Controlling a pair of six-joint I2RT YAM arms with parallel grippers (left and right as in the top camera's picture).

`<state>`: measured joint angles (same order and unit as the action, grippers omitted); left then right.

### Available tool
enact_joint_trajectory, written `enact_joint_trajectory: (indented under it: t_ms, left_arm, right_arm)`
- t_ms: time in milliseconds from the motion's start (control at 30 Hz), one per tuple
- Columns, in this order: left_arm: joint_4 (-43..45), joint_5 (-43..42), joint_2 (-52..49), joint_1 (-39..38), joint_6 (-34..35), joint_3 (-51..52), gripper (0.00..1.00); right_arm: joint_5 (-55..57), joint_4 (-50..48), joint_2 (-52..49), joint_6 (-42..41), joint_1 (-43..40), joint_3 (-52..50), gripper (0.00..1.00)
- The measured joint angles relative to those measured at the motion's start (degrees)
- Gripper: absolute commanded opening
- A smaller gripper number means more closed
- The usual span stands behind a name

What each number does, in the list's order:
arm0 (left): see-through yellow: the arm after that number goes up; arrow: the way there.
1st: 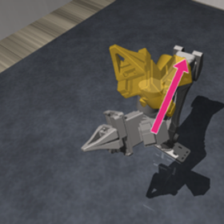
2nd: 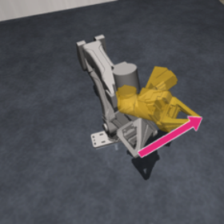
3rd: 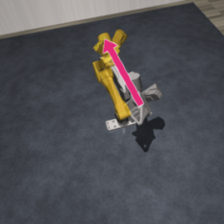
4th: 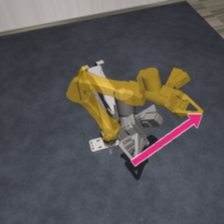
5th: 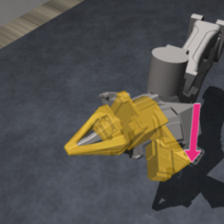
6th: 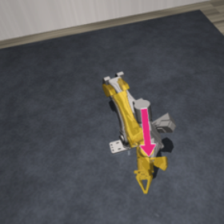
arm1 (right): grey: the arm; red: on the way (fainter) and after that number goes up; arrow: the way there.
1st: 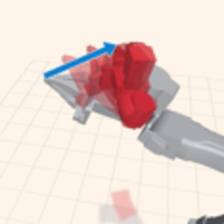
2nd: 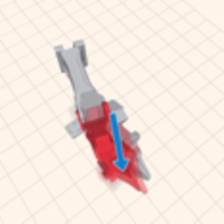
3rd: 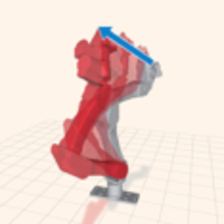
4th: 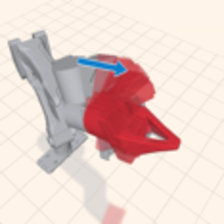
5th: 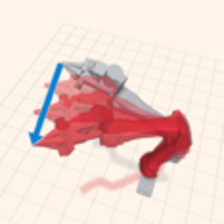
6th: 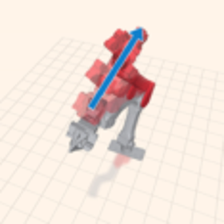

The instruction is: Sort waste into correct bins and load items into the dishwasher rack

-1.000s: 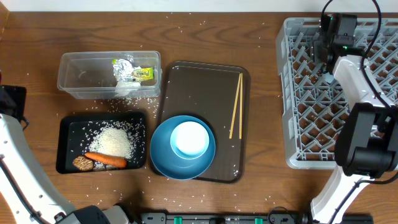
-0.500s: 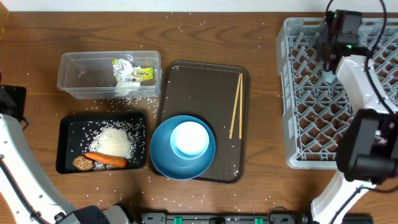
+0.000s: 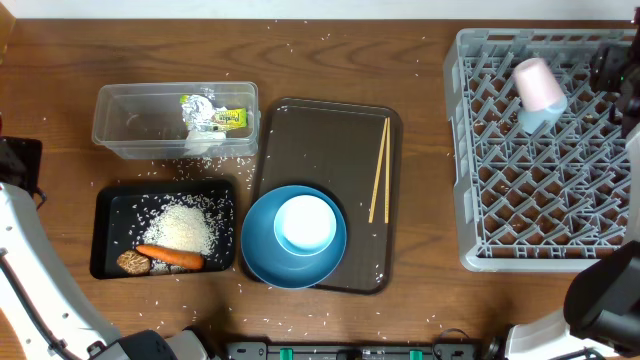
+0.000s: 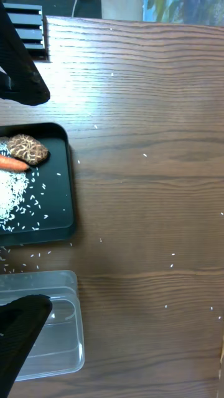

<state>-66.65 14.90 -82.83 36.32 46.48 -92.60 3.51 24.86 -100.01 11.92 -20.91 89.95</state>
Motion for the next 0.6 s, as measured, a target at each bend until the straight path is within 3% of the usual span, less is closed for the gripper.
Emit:
enact_joint_trajectory:
  t_ms: [267,600]
  left_arm:
    - [0.0,0.0,0.0,0.0,0.0,0.0,0.98]
    - [0.02,0.0,0.0,0.0,0.0,0.0,0.98]
  right_arm:
    - [-11.54,0.02,-7.63,3.58,5.31,0.0,0.86]
    - [3.65,-5.05,-15.69,7.23,15.13,0.0,0.92]
